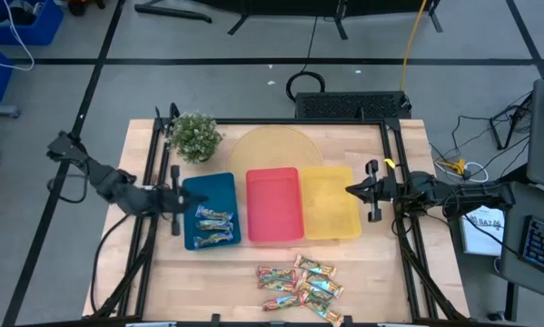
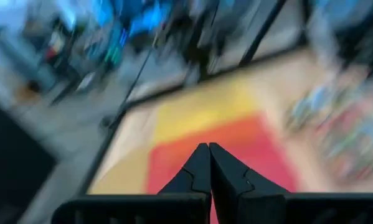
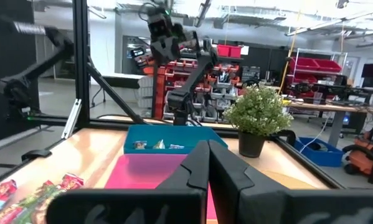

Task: Pick and place Granola Bars by type
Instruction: Put the red granola bar into the pink bin

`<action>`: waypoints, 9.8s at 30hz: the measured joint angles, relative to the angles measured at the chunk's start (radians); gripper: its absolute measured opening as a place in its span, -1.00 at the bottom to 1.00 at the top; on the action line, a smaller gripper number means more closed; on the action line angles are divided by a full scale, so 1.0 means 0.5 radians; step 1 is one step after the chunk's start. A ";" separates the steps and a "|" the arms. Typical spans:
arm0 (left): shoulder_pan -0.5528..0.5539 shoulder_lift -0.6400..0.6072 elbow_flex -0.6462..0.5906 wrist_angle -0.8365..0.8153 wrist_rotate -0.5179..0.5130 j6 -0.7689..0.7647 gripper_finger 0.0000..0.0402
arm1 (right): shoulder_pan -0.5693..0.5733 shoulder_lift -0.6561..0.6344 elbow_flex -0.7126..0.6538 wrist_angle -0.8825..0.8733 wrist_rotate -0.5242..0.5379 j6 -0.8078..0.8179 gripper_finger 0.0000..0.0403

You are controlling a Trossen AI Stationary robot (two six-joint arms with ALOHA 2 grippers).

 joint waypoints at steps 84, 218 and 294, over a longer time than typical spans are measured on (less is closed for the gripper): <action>0.113 -0.855 -1.029 0.626 -0.030 -0.173 -0.71 | 1.122 2.908 2.059 -0.113 1.199 -0.160 -1.00; 0.109 -0.856 -1.029 0.389 0.023 -0.405 -0.71 | 0.127 3.299 2.426 -1.067 0.213 0.178 -0.81; 0.109 -0.855 -1.029 0.389 0.027 -0.426 -0.71 | 1.286 3.736 2.933 -1.293 0.700 0.977 -0.35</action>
